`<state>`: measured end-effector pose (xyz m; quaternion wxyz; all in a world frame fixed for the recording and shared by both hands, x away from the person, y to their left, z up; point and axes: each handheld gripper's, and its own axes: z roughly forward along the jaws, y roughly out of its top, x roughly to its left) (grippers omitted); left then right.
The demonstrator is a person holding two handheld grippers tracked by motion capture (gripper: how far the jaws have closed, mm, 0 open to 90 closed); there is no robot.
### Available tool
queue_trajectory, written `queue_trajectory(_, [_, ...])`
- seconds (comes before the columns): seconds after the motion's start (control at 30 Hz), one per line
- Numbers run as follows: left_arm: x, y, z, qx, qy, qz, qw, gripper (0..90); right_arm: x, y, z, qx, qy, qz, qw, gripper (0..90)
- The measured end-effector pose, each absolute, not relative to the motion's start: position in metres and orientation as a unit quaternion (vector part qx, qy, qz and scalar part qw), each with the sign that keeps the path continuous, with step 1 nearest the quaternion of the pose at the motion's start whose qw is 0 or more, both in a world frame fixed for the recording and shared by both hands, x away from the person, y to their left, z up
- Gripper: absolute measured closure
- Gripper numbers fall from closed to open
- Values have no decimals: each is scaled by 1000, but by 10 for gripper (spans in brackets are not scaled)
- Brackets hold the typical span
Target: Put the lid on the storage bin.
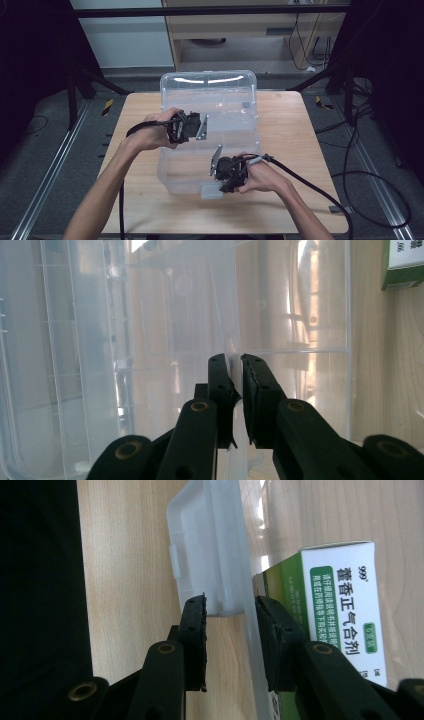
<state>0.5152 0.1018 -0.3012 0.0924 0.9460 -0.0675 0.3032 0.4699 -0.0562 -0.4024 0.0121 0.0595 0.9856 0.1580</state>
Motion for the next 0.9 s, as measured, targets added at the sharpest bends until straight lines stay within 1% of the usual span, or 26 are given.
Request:
queue_trajectory(0.07, [512,102,-301,946,-69,304,85,826,470,-56,-402,62,985,160,9,667])
queue_trajectory(0.2, [507,103,-303,944,-70,307,97,827,470,-56,-402,62,985,160,8,667])
queue_trajectory(0.63, [493,103,-306,945,-72,310,79,827,469,-58,-403,60,984,165,11,665])
queue_trajectory(0.9, [486,105,-310,944,-71,308,91,826,468,-58,-403,61,984,169,11,663])
